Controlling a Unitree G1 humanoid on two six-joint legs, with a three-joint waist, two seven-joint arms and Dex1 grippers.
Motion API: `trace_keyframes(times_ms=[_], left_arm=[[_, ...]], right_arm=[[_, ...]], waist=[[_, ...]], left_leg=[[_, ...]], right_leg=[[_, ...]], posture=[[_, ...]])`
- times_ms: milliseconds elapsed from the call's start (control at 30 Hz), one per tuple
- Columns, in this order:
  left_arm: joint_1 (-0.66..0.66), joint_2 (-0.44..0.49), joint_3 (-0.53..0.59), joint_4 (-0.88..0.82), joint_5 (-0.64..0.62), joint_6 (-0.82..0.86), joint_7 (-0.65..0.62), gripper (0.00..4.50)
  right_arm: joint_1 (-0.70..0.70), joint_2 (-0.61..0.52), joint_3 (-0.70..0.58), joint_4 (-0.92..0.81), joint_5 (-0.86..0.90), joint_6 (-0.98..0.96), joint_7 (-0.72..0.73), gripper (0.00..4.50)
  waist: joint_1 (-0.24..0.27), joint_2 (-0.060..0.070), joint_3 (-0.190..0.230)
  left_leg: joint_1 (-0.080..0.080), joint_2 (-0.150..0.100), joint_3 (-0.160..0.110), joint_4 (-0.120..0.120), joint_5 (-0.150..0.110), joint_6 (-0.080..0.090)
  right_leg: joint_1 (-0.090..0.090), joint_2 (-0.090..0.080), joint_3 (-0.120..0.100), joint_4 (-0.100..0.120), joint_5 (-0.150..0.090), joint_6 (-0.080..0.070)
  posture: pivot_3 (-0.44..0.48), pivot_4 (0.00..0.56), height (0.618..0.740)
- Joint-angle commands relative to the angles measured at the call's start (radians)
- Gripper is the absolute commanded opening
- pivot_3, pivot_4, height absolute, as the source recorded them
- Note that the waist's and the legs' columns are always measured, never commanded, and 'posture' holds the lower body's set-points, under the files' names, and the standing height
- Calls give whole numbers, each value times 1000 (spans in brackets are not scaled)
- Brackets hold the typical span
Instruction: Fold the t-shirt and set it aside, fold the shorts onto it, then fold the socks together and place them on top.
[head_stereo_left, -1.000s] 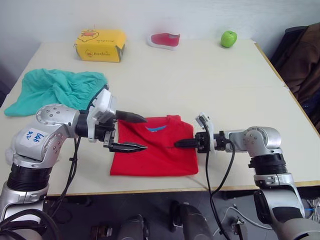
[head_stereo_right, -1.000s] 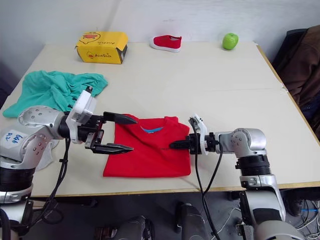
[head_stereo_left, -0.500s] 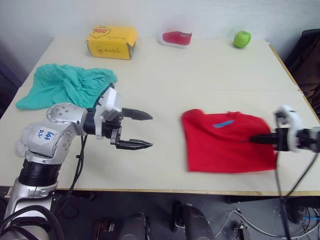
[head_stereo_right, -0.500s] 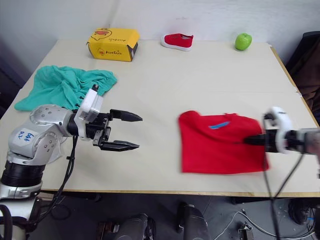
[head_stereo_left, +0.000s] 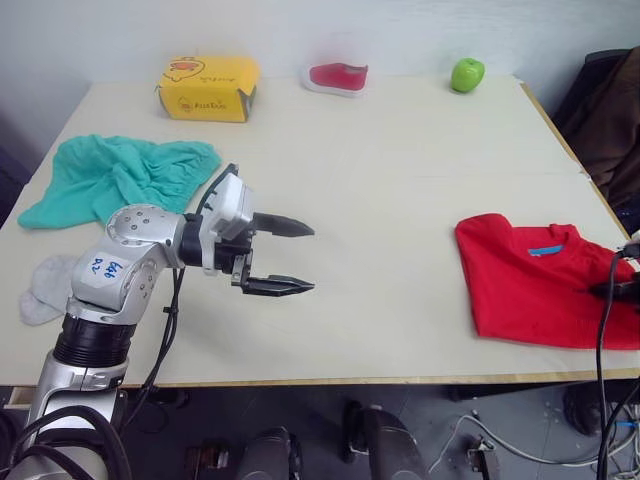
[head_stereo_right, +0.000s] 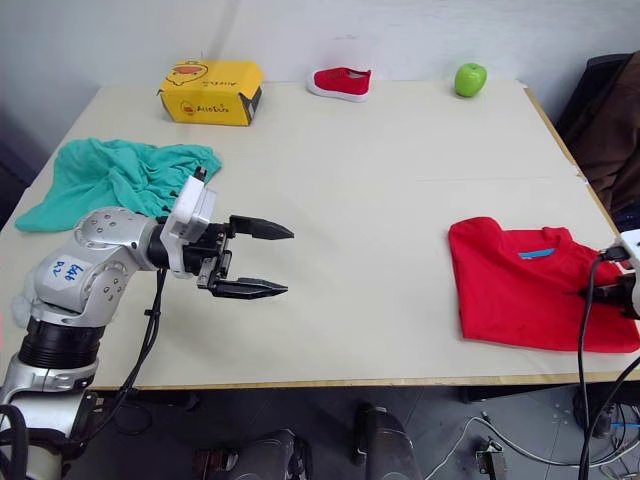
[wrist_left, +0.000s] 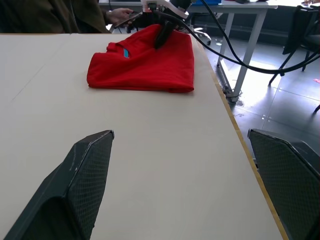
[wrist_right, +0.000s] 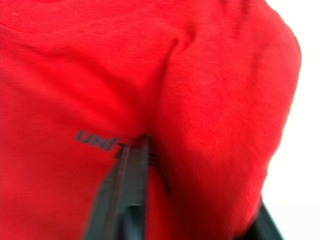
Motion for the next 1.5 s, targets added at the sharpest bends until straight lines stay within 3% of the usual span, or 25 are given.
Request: trace_keyframes(times_ms=[33, 167, 333, 400, 500, 667, 833, 1067, 1300, 1500], left_arm=[[-5, 11, 24, -15, -8, -4, 6, 4500], [17, 9, 37, -19, -4, -10, 32, 4500], [31, 10, 48, -7, 13, -19, 68, 4500], [38, 20, 53, 9, 29, -30, 77, 4500], [62, 22, 56, 11, 48, -36, 100, 4500], [138, 65, 26, 19, 191, -155, 144, 4500], [164, 183, 51, 186, 384, -320, 233, 4500], [42, 347, -12, 732, 722, -810, 481, 4500], [-174, 328, -111, 1072, 872, -1021, 571, 4500], [-294, 276, -199, 1273, 982, -1047, 655, 4500]], right_arm=[[28, -47, -78, 23, -10, -61, -88, 3061], [105, -124, -222, -46, 21, -227, -233, 4475], [291, -84, -510, -499, 229, -92, -135, 4475], [355, -15, -581, -863, 431, 113, -105, 4475], [351, 99, -564, -1235, 730, 340, -142, 4475], [294, 234, -416, -1540, 1060, 492, -190, 4475], [247, 309, -317, -1602, 1153, 510, -267, 4475], [276, 352, -289, -1594, 1135, 487, -321, 4475], [289, 359, -285, -1581, 1091, 475, -323, 4475], [284, 350, -286, -1592, 1080, 469, -325, 4475]], waist=[[1, 0, 0], [8, 5, 0], [-2, 7, 0], [-7, 7, 0], [-10, 7, 0], [9, 7, 0], [31, 5, 0], [27, 2, -1], [27, -1, -1], [24, -4, -3]], left_leg=[[0, 0, 0, 0, 0, 0], [0, -1, 0, 0, 0, 0], [-1, 0, 0, -1, 0, 0], [1, 2, 1, -1, -1, -2], [3, 4, 2, -1, 0, -5], [5, 4, -1, -1, 0, -6], [0, 2, -3, -1, -1, -4], [-1, 2, -1, -1, -3, -1], [-4, 1, 1, 0, -4, 2], [-11, 0, 3, 2, -3, 2]], right_leg=[[0, 0, 0, 0, 0, 0], [0, -1, 0, 0, 0, 0], [0, 1, 1, -1, 0, 0], [2, 2, 3, -2, 0, 0], [3, 4, 3, 0, 0, -1], [0, 3, 1, 3, -2, -5], [-2, 2, -1, 1, -2, -5], [-4, 1, -3, 0, -1, -4], [-7, -1, -4, 1, 0, -2], [-15, 0, -3, 4, 0, -2]], posture=[[0, 150, 740], [0, 150, 740], [0, 150, 740], [0, 150, 740], [0, 150, 740], [0, 150, 740], [0, 150, 740], [0, 150, 740], [0, 150, 740], [0, 150, 740]])
